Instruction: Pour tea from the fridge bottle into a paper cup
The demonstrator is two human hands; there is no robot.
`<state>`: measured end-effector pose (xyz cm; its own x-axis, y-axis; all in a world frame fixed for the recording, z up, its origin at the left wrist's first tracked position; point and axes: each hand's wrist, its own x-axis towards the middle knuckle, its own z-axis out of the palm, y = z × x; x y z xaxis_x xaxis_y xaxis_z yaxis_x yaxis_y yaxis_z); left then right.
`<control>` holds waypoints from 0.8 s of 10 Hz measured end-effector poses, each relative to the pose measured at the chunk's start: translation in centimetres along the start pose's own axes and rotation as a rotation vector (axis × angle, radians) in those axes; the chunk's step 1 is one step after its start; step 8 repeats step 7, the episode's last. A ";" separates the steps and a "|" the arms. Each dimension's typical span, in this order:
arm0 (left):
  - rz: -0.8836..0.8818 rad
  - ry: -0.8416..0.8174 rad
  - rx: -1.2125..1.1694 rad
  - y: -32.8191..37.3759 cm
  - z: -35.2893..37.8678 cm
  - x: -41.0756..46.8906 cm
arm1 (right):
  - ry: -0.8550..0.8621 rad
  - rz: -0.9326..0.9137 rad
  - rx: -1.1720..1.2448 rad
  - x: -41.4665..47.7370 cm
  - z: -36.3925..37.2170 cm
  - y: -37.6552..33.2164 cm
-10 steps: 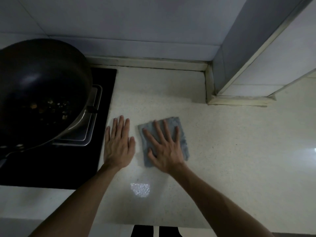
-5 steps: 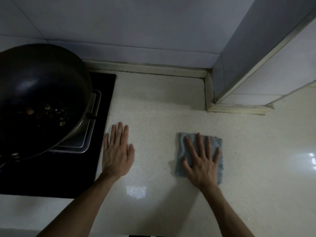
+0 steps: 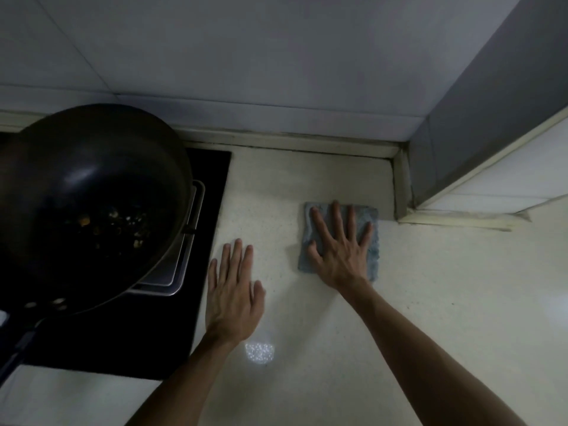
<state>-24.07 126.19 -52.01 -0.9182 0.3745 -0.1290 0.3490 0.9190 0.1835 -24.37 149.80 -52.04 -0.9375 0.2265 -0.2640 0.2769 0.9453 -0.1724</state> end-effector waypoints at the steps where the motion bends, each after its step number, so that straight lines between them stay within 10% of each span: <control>1: 0.008 0.001 -0.020 0.0 0.0 -0.1 | 0.010 0.000 -0.003 2.3 -0.4 -0.3; 8: 0.008 -0.046 0.062 -0.4 0.5 0.2 | -0.077 0.020 0.064 3.4 -5.6 -1.1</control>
